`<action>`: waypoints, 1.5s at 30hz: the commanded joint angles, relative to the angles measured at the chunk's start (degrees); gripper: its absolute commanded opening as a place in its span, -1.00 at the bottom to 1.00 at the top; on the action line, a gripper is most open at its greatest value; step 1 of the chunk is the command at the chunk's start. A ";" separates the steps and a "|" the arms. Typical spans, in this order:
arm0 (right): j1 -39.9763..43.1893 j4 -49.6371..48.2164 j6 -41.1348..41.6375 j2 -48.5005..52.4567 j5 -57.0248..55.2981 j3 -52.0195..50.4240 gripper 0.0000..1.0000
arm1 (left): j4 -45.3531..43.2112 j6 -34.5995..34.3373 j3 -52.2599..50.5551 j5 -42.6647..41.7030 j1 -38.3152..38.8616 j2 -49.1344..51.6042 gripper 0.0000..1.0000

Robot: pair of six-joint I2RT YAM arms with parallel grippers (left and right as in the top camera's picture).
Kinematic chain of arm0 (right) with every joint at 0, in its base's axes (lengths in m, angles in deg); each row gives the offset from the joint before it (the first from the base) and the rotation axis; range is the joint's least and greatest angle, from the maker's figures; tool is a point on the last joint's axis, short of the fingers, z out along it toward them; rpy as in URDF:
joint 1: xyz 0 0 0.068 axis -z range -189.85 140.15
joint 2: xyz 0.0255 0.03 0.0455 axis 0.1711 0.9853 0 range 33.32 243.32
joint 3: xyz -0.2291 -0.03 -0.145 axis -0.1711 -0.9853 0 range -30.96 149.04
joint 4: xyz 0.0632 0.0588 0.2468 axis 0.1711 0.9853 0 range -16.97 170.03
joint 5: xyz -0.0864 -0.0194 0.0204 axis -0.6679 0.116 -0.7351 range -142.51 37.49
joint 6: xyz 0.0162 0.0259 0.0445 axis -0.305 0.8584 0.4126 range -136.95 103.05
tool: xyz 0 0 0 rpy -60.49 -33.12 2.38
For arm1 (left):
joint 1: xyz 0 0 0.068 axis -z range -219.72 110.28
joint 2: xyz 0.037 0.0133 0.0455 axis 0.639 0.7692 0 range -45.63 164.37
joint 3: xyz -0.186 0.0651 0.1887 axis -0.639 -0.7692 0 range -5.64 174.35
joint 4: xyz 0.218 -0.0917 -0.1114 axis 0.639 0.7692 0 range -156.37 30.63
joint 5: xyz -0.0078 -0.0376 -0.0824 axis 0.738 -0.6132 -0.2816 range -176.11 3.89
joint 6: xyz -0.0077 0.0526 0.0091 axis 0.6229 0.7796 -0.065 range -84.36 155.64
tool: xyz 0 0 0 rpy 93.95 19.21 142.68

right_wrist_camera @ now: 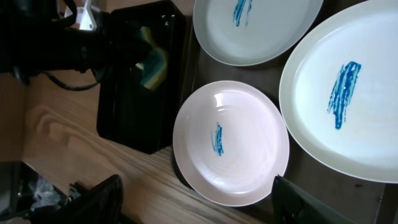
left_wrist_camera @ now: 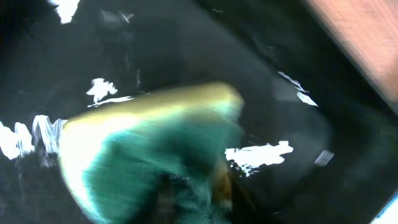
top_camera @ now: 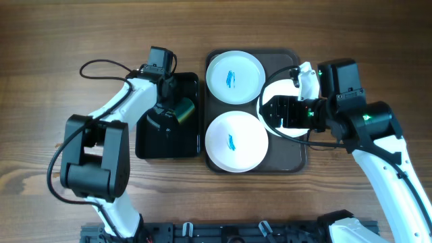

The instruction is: Clean dirty plates on tray and stack at the side

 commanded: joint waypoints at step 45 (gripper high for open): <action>-0.15 8.46 -0.02 0.02 -3.74 -4.42 0.60 | 3.72 11.43 -8.96 6.80 4.81 -4.59 -0.92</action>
